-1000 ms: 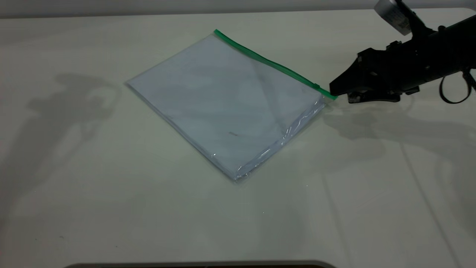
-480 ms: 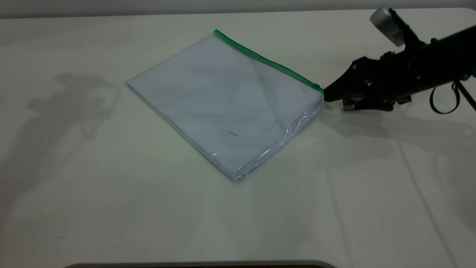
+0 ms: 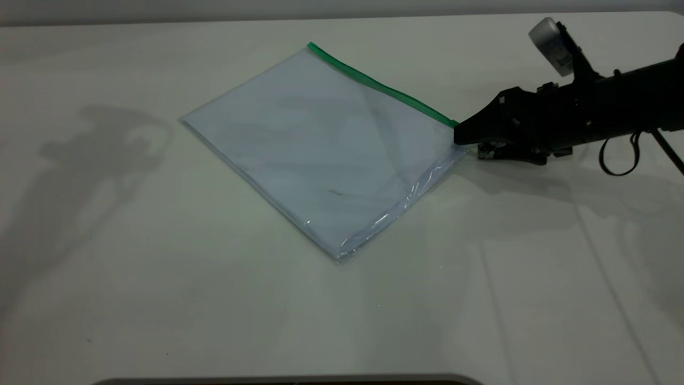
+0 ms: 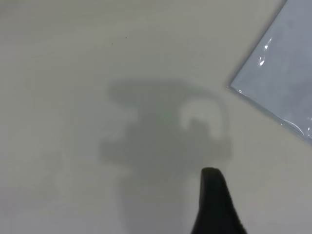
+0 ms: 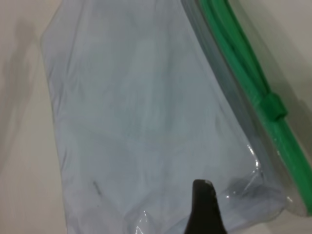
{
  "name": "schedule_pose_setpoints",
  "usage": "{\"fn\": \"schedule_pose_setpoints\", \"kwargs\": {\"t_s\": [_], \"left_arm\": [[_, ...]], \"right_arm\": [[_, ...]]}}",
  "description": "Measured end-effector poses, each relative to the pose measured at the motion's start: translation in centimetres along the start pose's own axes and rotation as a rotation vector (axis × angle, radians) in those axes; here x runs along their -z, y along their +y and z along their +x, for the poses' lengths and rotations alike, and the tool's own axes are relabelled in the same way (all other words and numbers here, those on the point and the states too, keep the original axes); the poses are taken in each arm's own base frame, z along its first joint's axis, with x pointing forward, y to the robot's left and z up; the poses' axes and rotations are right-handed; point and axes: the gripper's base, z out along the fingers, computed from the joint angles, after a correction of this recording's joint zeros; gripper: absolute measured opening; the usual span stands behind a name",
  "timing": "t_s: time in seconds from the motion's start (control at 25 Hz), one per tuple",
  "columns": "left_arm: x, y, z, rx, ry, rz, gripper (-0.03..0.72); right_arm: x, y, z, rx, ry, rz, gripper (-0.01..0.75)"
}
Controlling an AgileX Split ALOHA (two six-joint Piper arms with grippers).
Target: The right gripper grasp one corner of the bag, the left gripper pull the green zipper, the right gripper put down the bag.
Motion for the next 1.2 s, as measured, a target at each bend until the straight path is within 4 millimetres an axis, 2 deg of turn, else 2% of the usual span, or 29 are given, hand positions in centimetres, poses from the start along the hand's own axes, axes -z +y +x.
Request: {"fn": "schedule_pose_setpoints", "kwargs": {"t_s": [0.24,0.48,0.56,0.68,0.88,0.96,1.08,1.2], "left_arm": [[0.0,0.0,0.0,0.000,0.000,0.000,0.551],[0.0,0.0,0.0,0.005,0.000,0.000,0.551],[0.0,0.0,0.0,0.008,0.000,0.000,0.551],[0.0,0.0,0.0,0.008,0.000,0.000,0.551],[0.0,0.0,0.0,0.008,0.000,0.000,0.551],[0.0,0.0,0.0,0.006,0.000,0.000,0.551],[0.0,0.0,0.0,-0.030,0.000,0.000,0.551],[0.0,0.0,0.0,-0.085,0.000,0.000,0.551]], "right_arm": [[-1.4,0.7,0.5,0.023,0.024,-0.034,0.593],[-2.8,2.0,-0.7,0.100,0.023,-0.035,0.588],[-3.0,2.2,-0.9,0.111,0.021,-0.034,0.566],[-3.0,2.2,-1.0,0.112,0.020,-0.036,0.457],[-3.0,2.6,-1.0,0.112,0.014,-0.078,0.067],[-3.0,3.0,-1.0,0.120,0.011,-0.123,0.033],[-2.9,3.5,-1.3,0.192,0.054,-0.172,0.033],[-2.5,4.4,-2.8,0.317,0.135,-0.200,0.033]]}}
